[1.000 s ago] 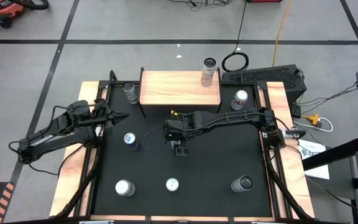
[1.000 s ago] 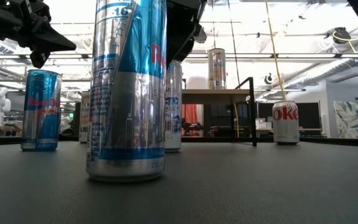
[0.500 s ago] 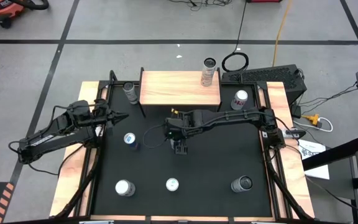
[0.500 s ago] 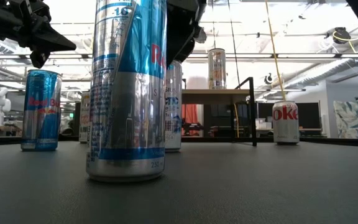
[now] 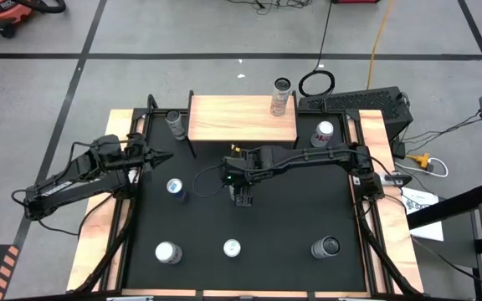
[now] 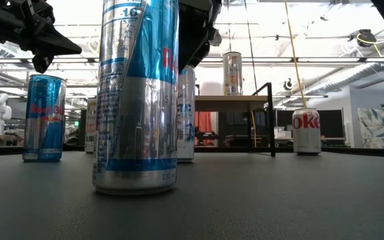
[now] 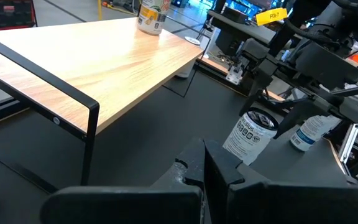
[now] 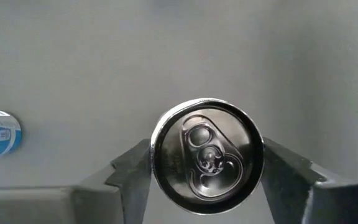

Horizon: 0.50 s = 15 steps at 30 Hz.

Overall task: Place canned beverage on shelf
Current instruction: Put the top white blue soda can on the shelf

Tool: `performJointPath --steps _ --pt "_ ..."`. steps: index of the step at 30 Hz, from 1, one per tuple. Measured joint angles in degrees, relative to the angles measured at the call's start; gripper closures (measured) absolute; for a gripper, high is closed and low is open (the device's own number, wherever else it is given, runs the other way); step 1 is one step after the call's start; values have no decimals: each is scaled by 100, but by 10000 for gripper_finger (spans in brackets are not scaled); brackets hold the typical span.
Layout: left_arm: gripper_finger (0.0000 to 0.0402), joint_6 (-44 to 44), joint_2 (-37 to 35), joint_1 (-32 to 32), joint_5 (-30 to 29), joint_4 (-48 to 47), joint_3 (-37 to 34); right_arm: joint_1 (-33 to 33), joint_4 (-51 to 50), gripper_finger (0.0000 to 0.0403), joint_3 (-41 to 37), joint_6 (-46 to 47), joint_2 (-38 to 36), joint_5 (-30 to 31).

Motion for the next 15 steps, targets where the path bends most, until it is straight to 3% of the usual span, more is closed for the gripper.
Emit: performJointPath --steps 8,15 --pt "401 -19 0 0 0 -2 0 -18 -76 186 16 -34 -24 -3" --pt "401 -21 0 0 0 -4 0 -150 -531 186 473 -117 -20 22"
